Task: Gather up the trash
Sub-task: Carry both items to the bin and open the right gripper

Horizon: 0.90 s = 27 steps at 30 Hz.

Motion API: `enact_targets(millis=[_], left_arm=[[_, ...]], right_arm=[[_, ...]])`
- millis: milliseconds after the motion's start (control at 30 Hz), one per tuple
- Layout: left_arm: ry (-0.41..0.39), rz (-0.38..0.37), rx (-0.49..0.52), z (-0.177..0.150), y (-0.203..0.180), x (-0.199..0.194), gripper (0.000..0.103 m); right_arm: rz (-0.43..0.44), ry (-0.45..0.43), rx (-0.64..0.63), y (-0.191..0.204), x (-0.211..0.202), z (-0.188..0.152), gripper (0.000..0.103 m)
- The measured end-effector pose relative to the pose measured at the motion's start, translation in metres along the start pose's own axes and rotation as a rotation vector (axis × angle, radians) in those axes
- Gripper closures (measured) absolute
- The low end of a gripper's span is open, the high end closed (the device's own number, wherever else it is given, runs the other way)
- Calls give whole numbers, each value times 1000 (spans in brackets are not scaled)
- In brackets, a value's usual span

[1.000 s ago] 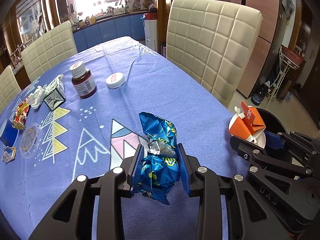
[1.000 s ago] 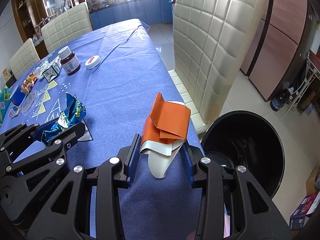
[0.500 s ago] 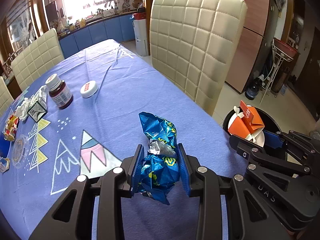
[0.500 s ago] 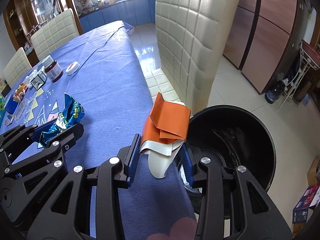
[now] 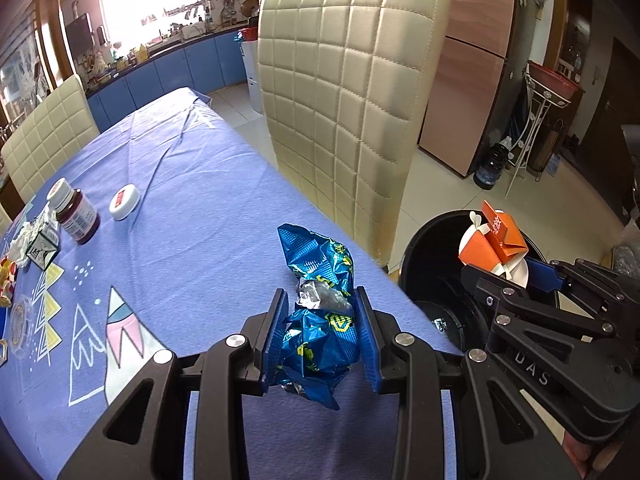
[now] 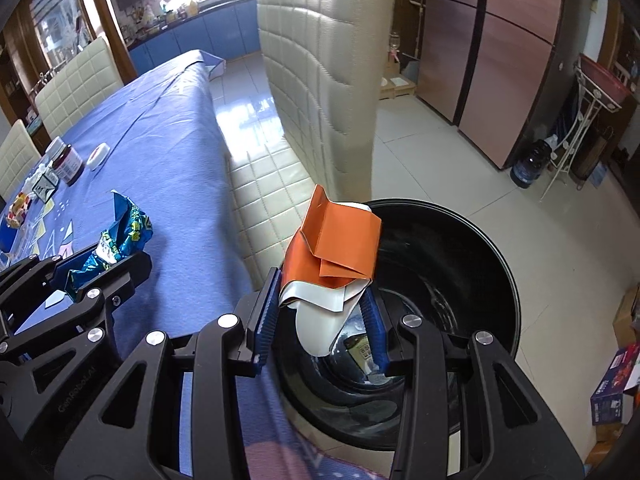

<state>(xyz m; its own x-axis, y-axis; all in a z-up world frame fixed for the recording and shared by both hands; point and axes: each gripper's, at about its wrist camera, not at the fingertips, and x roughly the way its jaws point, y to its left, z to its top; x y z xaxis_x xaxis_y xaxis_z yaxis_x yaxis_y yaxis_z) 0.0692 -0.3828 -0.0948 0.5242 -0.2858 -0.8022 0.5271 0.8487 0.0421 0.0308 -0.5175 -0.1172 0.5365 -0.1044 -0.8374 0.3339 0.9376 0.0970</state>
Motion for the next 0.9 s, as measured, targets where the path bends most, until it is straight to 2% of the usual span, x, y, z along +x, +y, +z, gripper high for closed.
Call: enact_targets(millis=[500, 900], left_arm=[[-1, -37, 61, 9, -40, 6, 70], [-5, -44, 79, 14, -58, 7, 70]], right_arm=[[-38, -1, 80, -49, 3, -4, 62], [-65, -10, 109, -67, 5, -4, 54]])
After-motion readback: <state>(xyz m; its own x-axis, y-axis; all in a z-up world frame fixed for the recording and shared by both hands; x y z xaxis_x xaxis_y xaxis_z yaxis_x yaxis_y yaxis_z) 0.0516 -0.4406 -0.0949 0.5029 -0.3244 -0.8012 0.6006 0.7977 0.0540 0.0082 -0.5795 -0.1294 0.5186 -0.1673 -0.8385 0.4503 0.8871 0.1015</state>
